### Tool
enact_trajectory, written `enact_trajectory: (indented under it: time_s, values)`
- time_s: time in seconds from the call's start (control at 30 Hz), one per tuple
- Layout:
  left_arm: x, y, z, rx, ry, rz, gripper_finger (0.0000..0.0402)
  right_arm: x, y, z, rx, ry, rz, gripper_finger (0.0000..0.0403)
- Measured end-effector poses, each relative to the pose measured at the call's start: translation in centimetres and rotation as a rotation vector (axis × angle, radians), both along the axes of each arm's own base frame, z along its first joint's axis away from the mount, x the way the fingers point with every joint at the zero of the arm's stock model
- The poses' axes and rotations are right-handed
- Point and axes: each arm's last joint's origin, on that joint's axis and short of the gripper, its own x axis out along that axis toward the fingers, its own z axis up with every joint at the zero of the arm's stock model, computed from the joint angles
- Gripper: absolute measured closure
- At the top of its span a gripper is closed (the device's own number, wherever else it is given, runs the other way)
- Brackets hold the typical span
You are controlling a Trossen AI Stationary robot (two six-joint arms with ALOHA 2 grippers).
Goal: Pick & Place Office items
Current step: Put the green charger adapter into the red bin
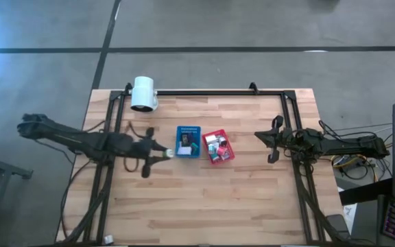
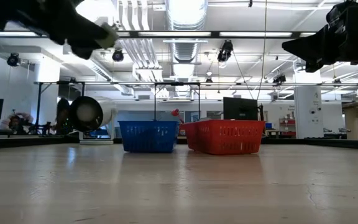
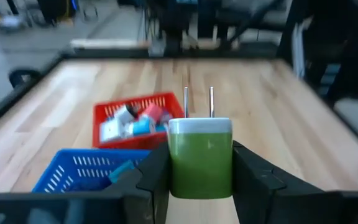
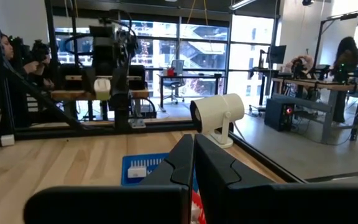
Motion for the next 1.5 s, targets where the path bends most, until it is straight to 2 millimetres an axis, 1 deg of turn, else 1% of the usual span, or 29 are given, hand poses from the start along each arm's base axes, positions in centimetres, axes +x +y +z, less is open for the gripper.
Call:
enact_trajectory:
  time_s: [0.13,0.27,0.43,0.63,0.93,1.17,1.27,1.33,1.4,1.5]
  values:
    - [-2.6,0.5,-1.0,-0.052,-0.137,0.021,0.0274,0.0,0.0,0.0,0.001,-0.001,0.000,0.0394]
    - [-4.5,0.9,-2.2,-0.092,-0.227,0.029,0.0274,0.0,0.0,0.0,0.003,-0.001,0.000,0.0394]
    - [-6.0,1.3,-4.0,-0.125,-0.302,0.047,0.0274,0.0,0.0,0.0,0.003,-0.001,0.000,0.0394]
    - [-7.0,1.5,-5.8,-0.143,-0.334,0.062,0.0274,0.0,0.0,0.0,0.003,-0.001,0.000,0.0394]
    - [-7.4,1.6,-5.7,-0.103,-0.350,0.055,0.0274,0.0,0.0,0.0,0.003,-0.001,0.000,0.0394]
    - [-7.4,1.6,-5.7,-0.105,-0.349,0.056,0.0274,0.0,0.0,0.0,0.003,-0.001,0.000,0.0394]
    - [-7.4,1.7,-5.5,-0.150,-0.357,0.109,0.0274,0.0,0.0,0.0,0.003,-0.001,0.000,0.0394]
    - [-7.3,1.8,-4.6,-0.188,-0.381,0.137,0.0274,0.0,0.0,0.0,0.003,-0.001,0.000,0.0394]
    - [-7.2,1.8,-3.1,-0.193,-0.418,0.127,0.0274,0.0,0.0,0.0,0.003,-0.003,0.000,0.0394]
    - [-6.9,1.7,-0.5,-0.155,-0.446,0.119,0.0274,0.0,0.0,0.1,0.003,-0.008,0.000,0.0394]
